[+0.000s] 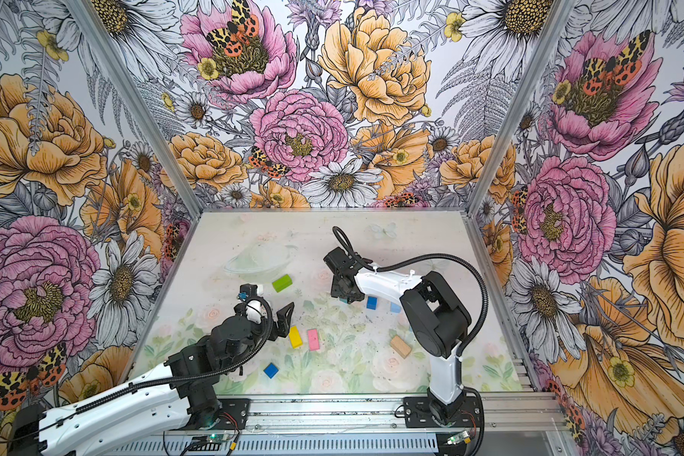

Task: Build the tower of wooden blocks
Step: 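Grasp the teal cube with the right gripper while the left arm advances, then lift the teal cube with the right gripper and carry it toward the dark blue cube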

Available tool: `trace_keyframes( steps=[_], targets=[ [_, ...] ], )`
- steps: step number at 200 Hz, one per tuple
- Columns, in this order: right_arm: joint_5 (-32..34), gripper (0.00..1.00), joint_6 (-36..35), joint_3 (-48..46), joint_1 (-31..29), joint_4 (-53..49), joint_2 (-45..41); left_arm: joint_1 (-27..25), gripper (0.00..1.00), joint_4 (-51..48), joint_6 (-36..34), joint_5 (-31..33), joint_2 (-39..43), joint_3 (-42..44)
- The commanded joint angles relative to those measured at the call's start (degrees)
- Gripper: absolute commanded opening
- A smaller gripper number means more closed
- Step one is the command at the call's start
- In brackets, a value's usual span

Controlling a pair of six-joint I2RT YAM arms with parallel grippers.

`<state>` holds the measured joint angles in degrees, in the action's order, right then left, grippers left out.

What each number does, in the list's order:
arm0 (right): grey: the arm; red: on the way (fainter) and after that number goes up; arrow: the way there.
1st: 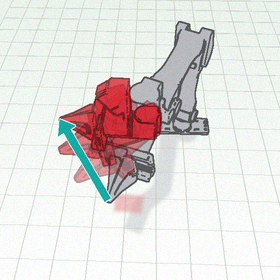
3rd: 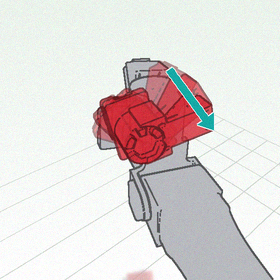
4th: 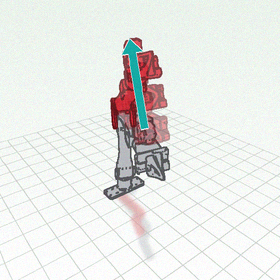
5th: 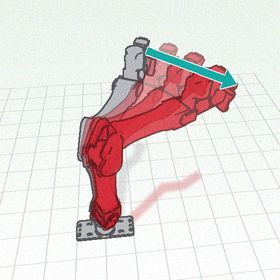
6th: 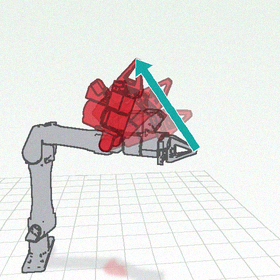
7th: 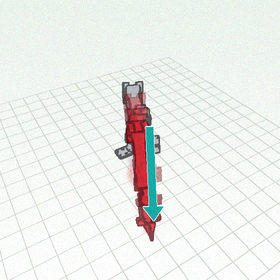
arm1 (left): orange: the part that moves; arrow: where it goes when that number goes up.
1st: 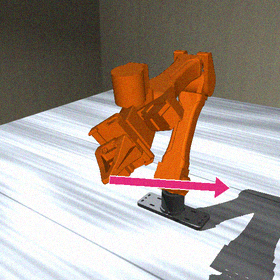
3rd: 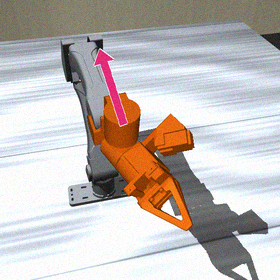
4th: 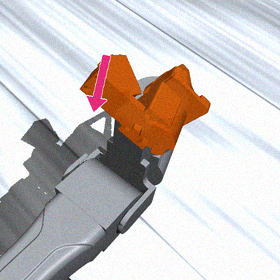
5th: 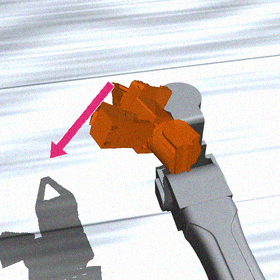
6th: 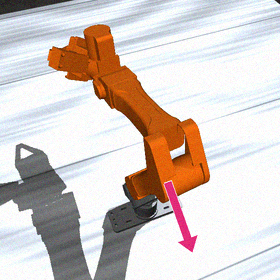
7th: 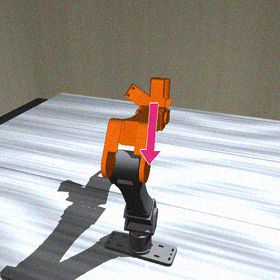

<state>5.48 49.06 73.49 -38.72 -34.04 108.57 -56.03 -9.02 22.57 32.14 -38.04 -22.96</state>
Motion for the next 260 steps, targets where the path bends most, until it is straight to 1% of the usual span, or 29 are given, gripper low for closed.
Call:
trace_keyframes(
  steps=[1,32,70,116,172,222,260],
  targets=[
    [0.2,0.52,1.0,-0.1,-0.4,-0.3,1.2,-0.1,0.99,-0.8,-0.1,0.1,1.6,-0.1],
    [0.5,0.43,0.4,1.3,-0.4,-1.5,2.5,0.0,0.99,-1.3,-0.2,0.1,2.0,-0.3],
    [0.4,0.35,-0.4,2.9,-0.4,-2.7,4.1,0.0,0.98,-1.9,-0.2,0.0,2.4,-0.5],
    [3.0,0.3,-2.9,7.0,-0.3,-6.0,4.9,0.0,0.99,-1.6,-0.8,-0.1,2.4,-0.6],
    [5.9,0.31,-9.0,15.8,2.0,-10.6,9.2,0.3,0.99,-0.5,-1.3,-0.8,0.2,-1.7],
    [4.6,0.31,-13.1,18.5,6.1,-10.9,12.8,0.6,0.99,1.4,-1.8,-1.3,-2.8,-2.5],
    [3.7,0.33,-15.6,19.9,7.1,-10.9,14.1,1.0,0.99,3.3,-2.1,-2.0,-6.1,-3.1]
  ],
)
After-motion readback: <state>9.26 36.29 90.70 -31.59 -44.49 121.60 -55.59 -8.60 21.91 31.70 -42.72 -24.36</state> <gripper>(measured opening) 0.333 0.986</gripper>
